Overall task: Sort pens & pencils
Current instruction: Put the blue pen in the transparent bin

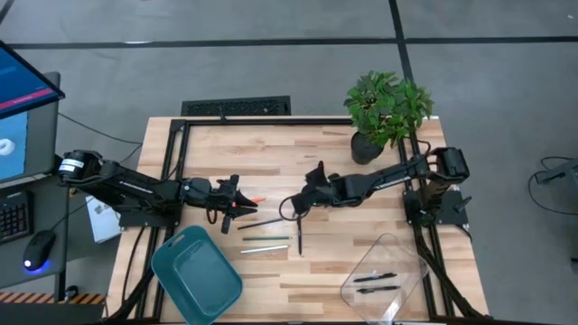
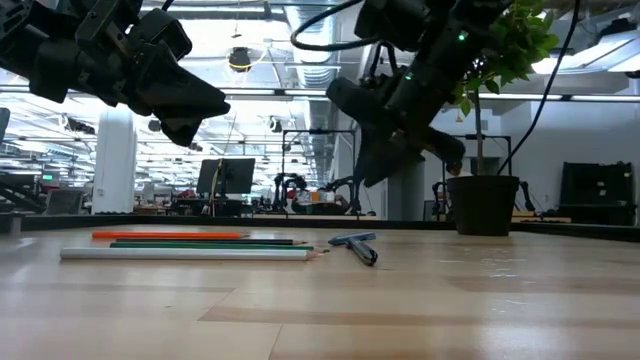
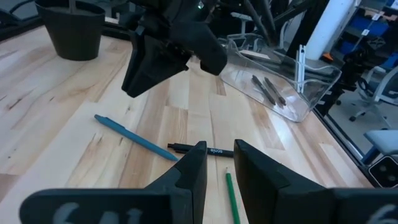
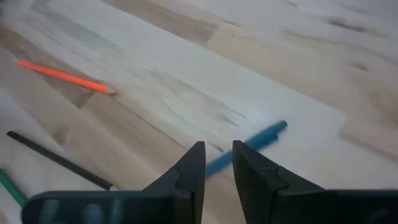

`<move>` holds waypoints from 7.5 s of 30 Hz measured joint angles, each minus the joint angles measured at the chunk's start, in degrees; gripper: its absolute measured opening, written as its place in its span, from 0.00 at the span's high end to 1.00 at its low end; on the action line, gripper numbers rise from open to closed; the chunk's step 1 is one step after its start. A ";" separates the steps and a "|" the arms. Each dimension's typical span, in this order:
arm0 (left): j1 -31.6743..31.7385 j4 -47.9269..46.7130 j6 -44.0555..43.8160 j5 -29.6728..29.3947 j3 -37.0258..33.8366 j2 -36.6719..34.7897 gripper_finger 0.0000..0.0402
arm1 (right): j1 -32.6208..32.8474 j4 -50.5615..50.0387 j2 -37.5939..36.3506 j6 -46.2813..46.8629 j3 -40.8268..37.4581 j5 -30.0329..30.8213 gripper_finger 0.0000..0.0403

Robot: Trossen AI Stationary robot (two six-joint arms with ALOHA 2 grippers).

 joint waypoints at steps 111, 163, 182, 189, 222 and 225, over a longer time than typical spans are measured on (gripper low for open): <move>0.02 -0.39 4.11 -0.20 0.02 -0.35 0.82 | -3.38 -24.04 12.13 -101.52 21.49 -5.95 0.75; 0.01 -0.55 4.00 -0.28 0.00 -0.35 0.82 | -1.63 -22.54 14.97 -96.47 21.46 -12.74 0.75; 0.00 -0.55 4.00 -0.26 0.00 -0.35 0.82 | -2.22 -21.47 14.97 -95.19 21.42 -15.76 0.75; 0.02 -0.68 4.00 -0.24 -0.02 -0.35 0.82 | -3.27 -20.83 14.93 -94.85 20.94 -15.74 0.75; 0.02 -1.05 4.17 -0.26 -0.02 -0.33 0.82 | -1.88 -21.05 14.93 -101.44 20.96 -14.86 0.75; 0.01 -1.05 4.17 -0.26 -0.02 -0.33 0.82 | -1.94 -20.79 14.93 -100.76 20.96 -14.99 0.75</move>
